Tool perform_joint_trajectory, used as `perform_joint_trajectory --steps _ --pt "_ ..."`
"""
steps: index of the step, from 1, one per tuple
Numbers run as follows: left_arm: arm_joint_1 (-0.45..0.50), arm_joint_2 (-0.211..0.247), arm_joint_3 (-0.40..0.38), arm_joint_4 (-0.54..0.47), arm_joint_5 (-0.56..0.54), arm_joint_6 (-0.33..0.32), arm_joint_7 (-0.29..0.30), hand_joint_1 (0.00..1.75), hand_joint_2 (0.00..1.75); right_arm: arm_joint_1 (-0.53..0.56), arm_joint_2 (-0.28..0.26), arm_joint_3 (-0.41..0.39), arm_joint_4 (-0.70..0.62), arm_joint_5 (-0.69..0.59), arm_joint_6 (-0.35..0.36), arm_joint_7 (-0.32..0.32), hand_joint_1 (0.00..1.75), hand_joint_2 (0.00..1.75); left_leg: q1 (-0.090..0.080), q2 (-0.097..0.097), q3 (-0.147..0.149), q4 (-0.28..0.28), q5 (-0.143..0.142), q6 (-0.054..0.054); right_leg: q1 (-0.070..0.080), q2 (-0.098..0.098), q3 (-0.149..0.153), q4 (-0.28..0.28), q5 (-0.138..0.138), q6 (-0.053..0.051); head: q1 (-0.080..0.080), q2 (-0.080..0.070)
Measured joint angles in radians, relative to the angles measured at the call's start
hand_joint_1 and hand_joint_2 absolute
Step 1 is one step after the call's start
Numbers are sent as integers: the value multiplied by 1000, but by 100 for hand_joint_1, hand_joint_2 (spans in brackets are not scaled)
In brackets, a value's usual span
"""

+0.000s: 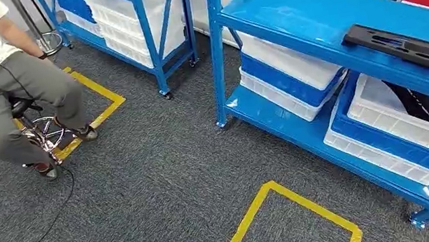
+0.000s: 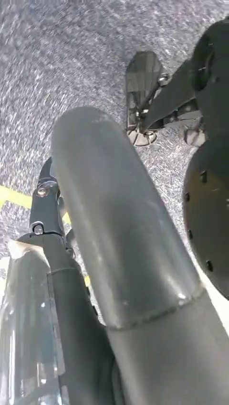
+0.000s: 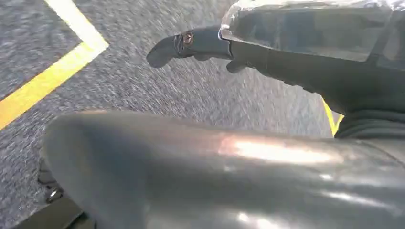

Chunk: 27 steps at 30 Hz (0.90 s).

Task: Take the parts from the cabinet and place them on the table.

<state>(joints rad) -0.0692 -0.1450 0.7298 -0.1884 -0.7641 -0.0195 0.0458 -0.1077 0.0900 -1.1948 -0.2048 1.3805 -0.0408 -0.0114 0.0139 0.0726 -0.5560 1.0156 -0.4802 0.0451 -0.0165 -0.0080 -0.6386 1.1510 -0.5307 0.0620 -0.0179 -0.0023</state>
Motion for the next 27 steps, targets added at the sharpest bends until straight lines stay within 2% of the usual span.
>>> perform_joint_trajectory --steps 1,2,3,4,5,6,7,8,9,12,14,15,16,17,18,19,21,22,23,24,26,27 --pt "0 -1 0 0 -2 0 -2 0 0 -2 -2 0 0 0 0 -1 0 0 0 11 4 1 -3 -5 0 -43 55 -98 28 3 1 0" --pt "0 0 0 0 -3 0 -3 0 0 -5 -1 0 0 0 0 -3 0 0 -11 19 8 3 -10 -12 6 -96 72 -140 41 -10 2 0" --pt "1 -1 0 0 -4 0 -4 0 0 -8 -1 0 0 0 0 -4 0 0 -12 30 14 3 -16 -21 13 -93 76 -141 51 -16 1 0" --pt "0 0 0 0 -6 0 -5 0 0 -8 -1 0 0 0 0 -6 0 0 -12 42 20 3 -19 -26 13 -74 68 -139 52 -27 -5 0" --pt "-2 0 0 0 -6 0 -5 0 0 -7 -1 -1 0 0 0 -6 0 0 -9 54 27 0 -21 -30 17 -63 69 -139 51 -31 -2 0" --pt "-6 0 0 0 -6 0 -6 0 0 -6 -2 -2 0 0 0 -6 0 0 -8 69 33 -1 -25 -37 14 -46 70 -143 54 -39 -2 0" --pt "-6 0 0 0 -6 0 -6 0 0 -5 -2 -2 0 0 0 -6 0 0 1 47 32 11 -34 -46 -9 -33 85 -147 59 -47 -3 0" --pt "-7 0 0 0 -6 0 -7 0 0 -5 -2 -3 0 0 0 -6 0 0 1 -10 21 45 -62 -49 -6 -22 86 -146 63 -54 -7 0" --pt "-6 0 -1 0 -6 0 -8 0 0 -6 -2 -3 0 0 0 -6 0 0 3 -36 5 87 -90 -50 -5 -16 85 -146 63 -62 -7 0" --pt "-6 0 -1 0 -6 0 -8 0 0 -6 -2 -3 0 0 0 -6 0 0 3 -36 5 87 -90 -50 -5 -16 85 -146 63 -62 -7 0" --pt "-6 -1 -1 0 -6 0 -8 0 0 -7 -3 -3 0 -1 0 -6 0 0 3 -44 -3 105 -101 -50 -5 -13 85 -146 64 -62 -9 0" --pt "-1 -1 -2 0 -6 0 -8 0 0 -8 -2 -3 0 -1 0 -6 0 0 3 -73 -96 293 -182 -54 -1 24 83 -146 65 -67 -9 0" --pt "1 0 -2 0 -6 0 -8 0 0 -3 -2 -4 0 -1 0 -6 0 0 4 -77 -88 232 -98 -49 0 71 88 -145 65 -66 -10 0" --pt "1 2 -2 0 -6 0 -8 0 0 -4 0 -4 0 -2 0 -6 0 0 10 -158 -6 28 -1 -40 2 105 89 -144 65 -64 -8 0" --pt "1 2 -2 0 -7 0 -8 0 0 -7 0 -4 0 -2 0 -6 0 0 10 -153 0 12 -6 -38 11 118 83 -138 61 -57 -7 0" --pt "0 2 -2 0 -8 0 -8 0 0 -7 0 -4 0 -2 -1 -7 0 0 5 -144 -1 12 -5 -36 6 125 79 -141 65 -50 -7 0" --pt "-3 2 -2 0 -10 0 -8 0 0 -1 -1 -5 0 -2 -3 -6 0 0 -4 -124 2 10 -4 -21 4 144 62 -150 71 -37 -9 0" --pt "-4 0 -2 0 -12 0 -11 0 0 0 -3 -5 0 -3 -5 -6 0 0 7 -106 7 -9 10 -6 9 128 65 -136 66 -32 -7 0" --pt "-4 1 -2 0 -13 0 -12 0 0 1 -3 -5 0 -5 -6 -6 0 0 3 -100 10 -14 11 -3 7 77 52 -114 52 -32 -6 0" --pt "-3 1 -2 0 -13 0 -13 0 0 -2 -2 -5 0 -5 -7 -6 0 0 3 -84 9 -14 11 3 8 43 20 -53 17 -38 -1 0" --pt "0 2 -2 0 -16 0 -13 0 0 -7 -1 -6 0 -8 -7 -7 0 0 0 -52 8 -14 10 4 3 26 -55 96 -48 -42 -3 0" --pt "0 2 -2 0 -18 0 -13 0 0 -6 0 -6 0 -8 -8 -6 0 0 0 -38 7 -14 9 4 1 23 -80 149 -63 -36 -2 0"
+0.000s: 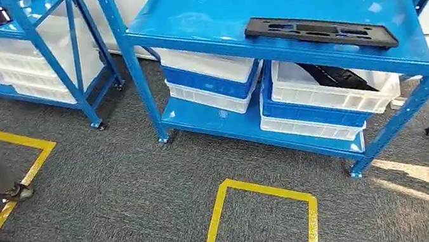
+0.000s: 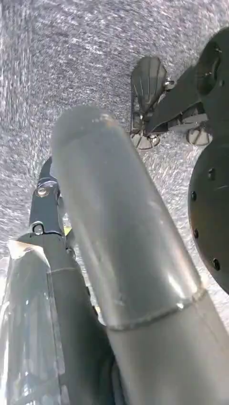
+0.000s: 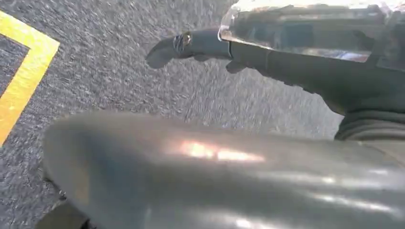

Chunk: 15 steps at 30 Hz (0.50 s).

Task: Take the parts from the cabinet and place them on the table.

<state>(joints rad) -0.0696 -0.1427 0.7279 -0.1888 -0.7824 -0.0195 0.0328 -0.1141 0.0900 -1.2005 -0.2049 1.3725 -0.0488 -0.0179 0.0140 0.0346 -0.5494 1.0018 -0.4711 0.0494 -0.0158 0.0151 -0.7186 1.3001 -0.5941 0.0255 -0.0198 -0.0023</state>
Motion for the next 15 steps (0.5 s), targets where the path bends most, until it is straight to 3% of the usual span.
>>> perform_joint_trajectory --steps 1,2,3,4,5,6,7,9,10,11,12,13,14,15 --pt "0 0 0 0 -2 0 0 0 0 2 0 0 0 -1 0 0 0 0 0 13 0 0 0 0 -3 -3 -2 8 4 9 0 0" --pt "0 0 0 0 -2 0 0 0 0 5 -1 -1 0 -4 -2 0 0 0 1 26 0 1 -2 -3 -7 -7 23 -37 26 22 0 0" --pt "0 -2 0 0 -3 0 0 0 0 6 -3 -2 0 -7 -2 0 0 0 3 38 2 1 -4 -6 -9 -17 66 -115 56 34 0 0" --pt "0 -2 0 0 -4 0 0 0 0 5 -3 -3 0 -8 -2 0 0 0 5 50 6 2 -6 -11 -14 -40 121 -216 88 44 0 0" --pt "-1 -1 0 0 -5 0 2 0 0 3 -2 -3 0 -9 -2 0 0 0 -1 60 11 4 -10 -19 -14 -104 164 -293 105 43 3 0" --pt "0 1 0 0 -5 0 2 0 0 0 2 -4 0 -10 -2 0 0 0 -7 70 15 6 -19 -29 -5 -127 165 -294 114 36 4 0" --pt "0 0 0 0 -5 0 2 0 0 -1 -1 -5 0 -11 -2 0 0 0 -8 79 20 5 -21 -35 -1 -106 164 -290 116 24 -3 0" --pt "-4 0 0 0 -5 0 3 0 0 1 0 -7 0 -11 -2 0 0 0 -4 103 33 1 -24 -43 2 -82 153 -290 114 12 -1 0" --pt "-6 -1 0 -1 -5 0 2 0 0 0 -2 -8 0 -11 -2 0 0 0 1 112 33 3 -31 -53 -9 -63 170 -295 120 -1 -2 0" --pt "-7 0 0 0 -6 0 3 0 0 1 0 -8 0 -12 -3 0 0 0 8 63 30 23 -49 -61 -14 -52 166 -295 122 -5 -5 0" --pt "-7 0 0 0 -6 0 2 0 0 1 -1 -8 0 -12 -5 0 0 0 9 25 16 58 -76 -61 -17 -44 165 -295 125 -13 -4 0" --pt "-5 0 0 0 -7 0 2 0 175 -1 -1 -9 0 -15 -10 2 0 0 9 -12 -24 148 -131 -61 -13 -31 162 -295 126 -20 -6 0" --pt "-3 0 0 0 -10 0 1 0 175 -2 -1 -10 0 -17 -15 5 0 0 9 -27 -64 235 -170 -62 -9 -24 162 -295 126 -26 -6 0" --pt "0 0 0 0 -13 0 -2 0 175 -1 0 -12 0 -18 -20 10 0 0 9 -33 -99 302 -189 -62 -5 -11 162 -294 126 -27 -6 0"
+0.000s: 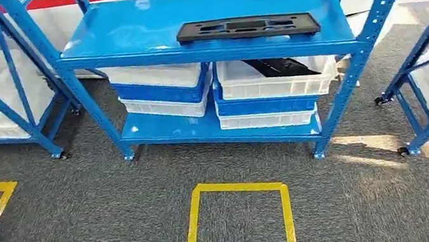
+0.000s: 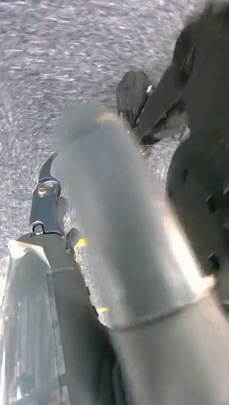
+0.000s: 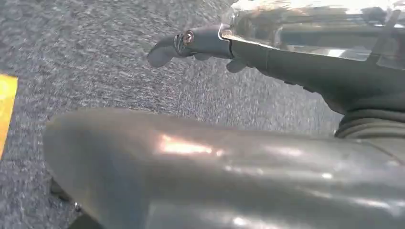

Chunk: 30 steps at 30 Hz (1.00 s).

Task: Take the parts from the cabinet and place them on the table.

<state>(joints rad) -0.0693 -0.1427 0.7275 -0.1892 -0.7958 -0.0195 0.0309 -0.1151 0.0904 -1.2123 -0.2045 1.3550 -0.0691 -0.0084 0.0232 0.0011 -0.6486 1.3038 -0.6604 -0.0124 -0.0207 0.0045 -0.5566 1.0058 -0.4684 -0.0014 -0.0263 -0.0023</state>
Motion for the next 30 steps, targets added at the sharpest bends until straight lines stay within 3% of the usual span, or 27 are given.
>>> perform_joint_trajectory --steps 1,2,5,6,8,9,10,17,30 --pt "2 0 0 0 -3 0 -4 0 175 2 0 -3 0 0 -6 6 0 0 0 -2 -16 20 9 1 3 10 2 0 0 0 0 0" --pt "1 0 0 0 -8 0 -8 0 175 4 0 -4 0 3 -11 13 0 175 -1 -2 -11 -8 41 5 5 18 4 0 0 0 0 0" --pt "0 2 0 0 -11 -2 -18 0 175 3 4 -4 0 13 -22 27 0 175 -1 -10 84 -242 175 24 7 34 8 0 -1 0 -1 0" --pt "-1 3 0 0 -13 -3 -18 0 175 2 7 -4 0 16 -22 31 0 175 -6 -16 96 -280 170 26 17 36 4 4 -2 4 1 0" --pt "-2 3 -2 0 -19 -3 -20 0 175 2 8 -4 0 17 -22 32 0 175 -9 -14 92 -282 175 26 17 38 -2 3 -1 9 2 0" --pt "-1 0 -4 0 -22 -3 -21 0 175 3 6 -4 0 17 -22 33 0 175 -9 -14 93 -286 178 18 31 37 -13 6 -10 5 2 0" --pt "-1 2 -5 0 -24 -3 -22 0 175 4 7 -4 0 18 -22 34 0 175 -13 -14 94 -286 178 19 22 36 -12 6 -8 9 2 0" --pt "-4 3 -6 0 -32 -3 -22 0 175 3 8 -4 0 18 -24 37 0 175 -27 -15 91 -285 180 32 18 36 -3 4 -3 20 2 0" --pt "-6 3 -6 0 -33 -9 -30 0 175 2 7 -4 0 18 -25 41 0 175 -24 -15 92 -284 179 34 15 36 -3 3 -3 20 2 0"
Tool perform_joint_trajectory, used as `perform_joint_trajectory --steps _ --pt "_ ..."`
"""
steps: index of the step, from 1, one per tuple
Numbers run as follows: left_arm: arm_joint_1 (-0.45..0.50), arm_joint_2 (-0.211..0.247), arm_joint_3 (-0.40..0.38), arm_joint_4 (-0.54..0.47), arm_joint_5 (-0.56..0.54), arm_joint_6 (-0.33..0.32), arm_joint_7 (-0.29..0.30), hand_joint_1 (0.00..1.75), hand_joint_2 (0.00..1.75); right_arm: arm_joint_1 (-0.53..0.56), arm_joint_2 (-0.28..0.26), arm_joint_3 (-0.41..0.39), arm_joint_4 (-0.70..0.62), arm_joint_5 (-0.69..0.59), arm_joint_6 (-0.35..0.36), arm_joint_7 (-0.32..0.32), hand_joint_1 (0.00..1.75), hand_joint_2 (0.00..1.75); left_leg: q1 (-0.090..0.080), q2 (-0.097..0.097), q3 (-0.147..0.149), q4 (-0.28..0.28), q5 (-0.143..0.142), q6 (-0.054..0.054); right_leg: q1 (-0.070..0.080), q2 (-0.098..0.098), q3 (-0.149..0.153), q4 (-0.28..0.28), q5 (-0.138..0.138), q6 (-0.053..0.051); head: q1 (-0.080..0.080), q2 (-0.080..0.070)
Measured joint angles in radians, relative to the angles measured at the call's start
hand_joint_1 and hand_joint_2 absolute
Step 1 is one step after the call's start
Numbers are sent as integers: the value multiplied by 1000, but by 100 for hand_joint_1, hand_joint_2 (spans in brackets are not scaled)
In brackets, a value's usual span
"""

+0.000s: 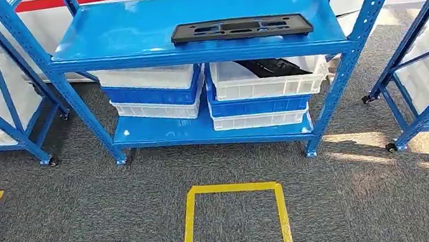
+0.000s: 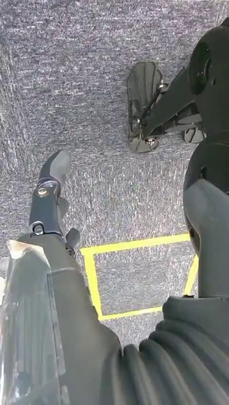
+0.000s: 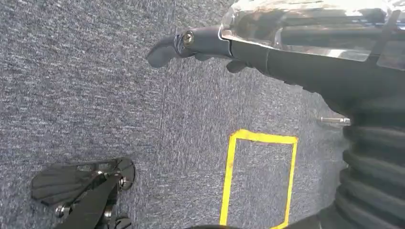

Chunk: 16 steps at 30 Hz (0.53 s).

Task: Take the parts from the cabinet and place them on the table.

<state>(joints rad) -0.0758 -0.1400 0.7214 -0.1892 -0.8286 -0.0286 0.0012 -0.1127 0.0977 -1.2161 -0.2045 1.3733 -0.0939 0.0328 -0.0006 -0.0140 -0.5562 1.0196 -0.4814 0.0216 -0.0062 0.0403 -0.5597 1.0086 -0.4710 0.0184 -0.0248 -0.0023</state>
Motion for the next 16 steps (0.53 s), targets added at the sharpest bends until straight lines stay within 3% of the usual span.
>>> perform_joint_trajectory --steps 10,16 --pt "0 0 0 0 0 -9 -7 0 175 1 0 2 0 -8 -5 5 0 175 3 0 0 0 0 -1 3 0 0 0 0 0 0 0" --pt "13 9 -64 -11 71 -4 -7 0 175 27 -10 116 -6 -138 -5 5 0 175 3 0 -1 0 0 -1 3 0 0 0 0 0 0 0"
